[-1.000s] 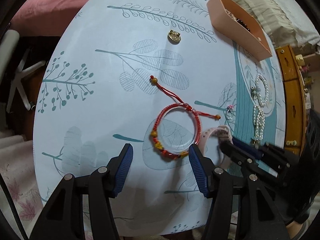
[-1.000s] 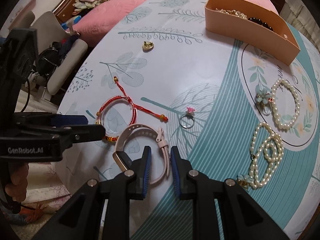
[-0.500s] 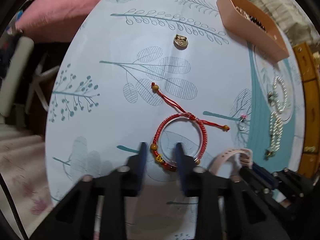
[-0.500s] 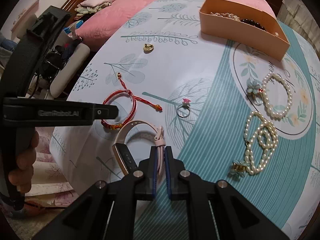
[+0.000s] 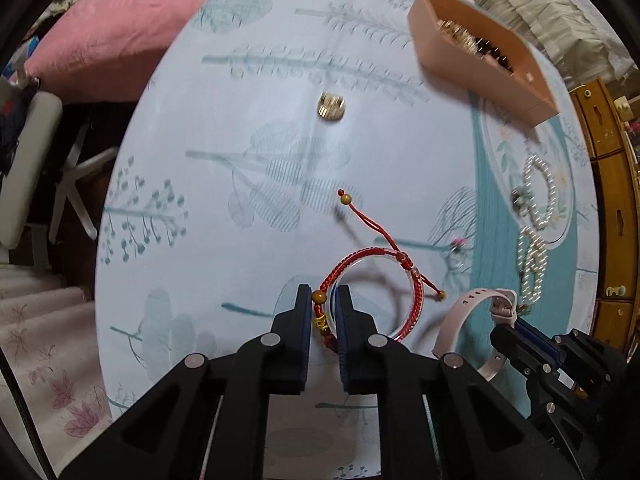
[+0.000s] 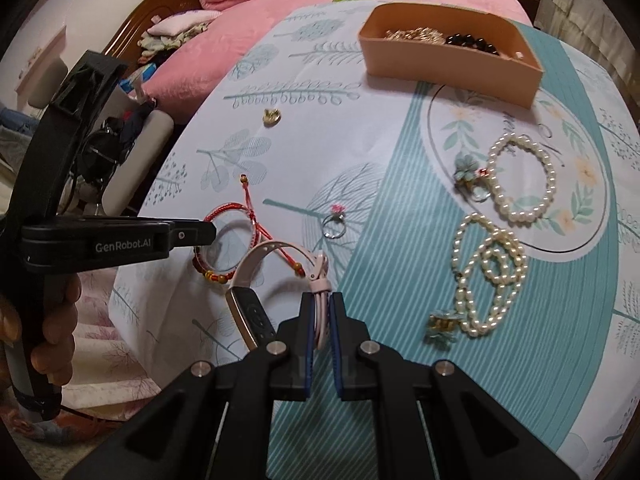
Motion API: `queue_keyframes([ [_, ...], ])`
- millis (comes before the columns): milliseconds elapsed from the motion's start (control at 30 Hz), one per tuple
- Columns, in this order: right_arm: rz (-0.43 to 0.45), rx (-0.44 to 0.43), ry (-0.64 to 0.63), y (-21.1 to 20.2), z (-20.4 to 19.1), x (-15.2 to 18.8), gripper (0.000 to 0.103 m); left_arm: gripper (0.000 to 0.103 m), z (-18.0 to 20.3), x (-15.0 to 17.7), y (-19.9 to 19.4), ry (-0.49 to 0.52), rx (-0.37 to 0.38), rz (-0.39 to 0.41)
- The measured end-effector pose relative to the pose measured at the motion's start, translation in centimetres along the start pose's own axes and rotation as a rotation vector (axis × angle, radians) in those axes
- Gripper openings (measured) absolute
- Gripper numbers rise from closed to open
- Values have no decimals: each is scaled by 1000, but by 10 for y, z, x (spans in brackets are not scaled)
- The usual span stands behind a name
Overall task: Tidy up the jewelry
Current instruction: 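Close the left tool on the red bracelet while the right grips the watch strap, then carry the bracelet in the left tool to the box while the right carries the watch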
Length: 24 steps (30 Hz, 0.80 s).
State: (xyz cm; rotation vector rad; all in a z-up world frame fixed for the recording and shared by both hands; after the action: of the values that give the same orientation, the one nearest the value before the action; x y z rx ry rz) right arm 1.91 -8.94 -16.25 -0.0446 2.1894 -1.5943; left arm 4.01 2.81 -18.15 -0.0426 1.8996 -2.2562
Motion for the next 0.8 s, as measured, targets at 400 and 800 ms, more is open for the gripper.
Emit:
queue_keyframes([
  [400,164,28,146,-60,56,-67,7,9,51,-100,-85,137,-5,213],
  [800,228,-11,400,-70,136,-152,7,9,115,-194,-66,178,-13,269],
])
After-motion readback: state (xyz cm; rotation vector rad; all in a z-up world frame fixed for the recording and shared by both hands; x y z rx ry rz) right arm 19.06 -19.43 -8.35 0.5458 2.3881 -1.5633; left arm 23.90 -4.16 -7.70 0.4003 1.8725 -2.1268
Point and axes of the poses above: each gripper's, at about its wrist camera, not at the fingertips, and y roughly the way its jaws point, z to its right, x to its underside, the point moved 10 cm from there along y, roughly the way its jaws point, and after that the axes turned 2 degrees about x, right-handed, at the moved point
